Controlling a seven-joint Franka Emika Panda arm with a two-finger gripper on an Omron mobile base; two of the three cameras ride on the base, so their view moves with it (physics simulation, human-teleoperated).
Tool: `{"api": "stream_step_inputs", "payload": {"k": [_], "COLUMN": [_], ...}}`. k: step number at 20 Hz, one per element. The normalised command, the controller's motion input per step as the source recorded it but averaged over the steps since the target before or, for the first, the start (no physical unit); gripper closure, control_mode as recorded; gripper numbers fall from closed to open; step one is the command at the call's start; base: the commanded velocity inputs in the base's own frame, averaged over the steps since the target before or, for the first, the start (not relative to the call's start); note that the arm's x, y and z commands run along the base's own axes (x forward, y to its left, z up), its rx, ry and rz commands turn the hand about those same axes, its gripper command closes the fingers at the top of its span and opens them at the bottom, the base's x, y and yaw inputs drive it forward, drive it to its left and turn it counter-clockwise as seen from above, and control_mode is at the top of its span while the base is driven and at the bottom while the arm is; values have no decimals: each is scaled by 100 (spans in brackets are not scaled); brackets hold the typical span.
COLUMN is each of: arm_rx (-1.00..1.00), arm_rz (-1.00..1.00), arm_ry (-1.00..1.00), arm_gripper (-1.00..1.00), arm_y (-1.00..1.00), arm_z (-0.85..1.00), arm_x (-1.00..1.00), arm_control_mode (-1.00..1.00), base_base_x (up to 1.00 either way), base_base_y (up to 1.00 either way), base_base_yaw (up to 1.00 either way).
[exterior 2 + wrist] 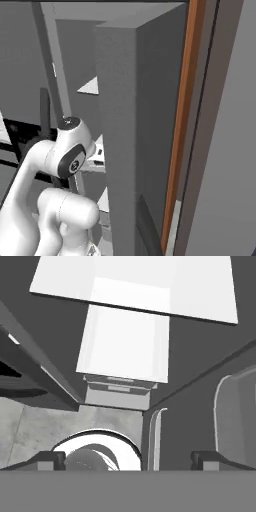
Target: Place two dumplings into each of the tupperware containers and then place the containers in the fridge.
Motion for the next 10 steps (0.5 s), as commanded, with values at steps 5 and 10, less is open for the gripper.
{"api": "stream_step_inputs", "payload": {"k": [5,10], "arm_rx": [0,0], "arm_rz": [0,0], "arm_ry": [0,0], "arm_gripper": [-100,-100], "arm_y": [0,0], "arm_z": [0,0], "arm_x": [0,0], "arm_control_mode": [100,100], "base_base_x": [-92,-21], "base_base_y": [14,69], "base_base_yaw": [43,69]}}
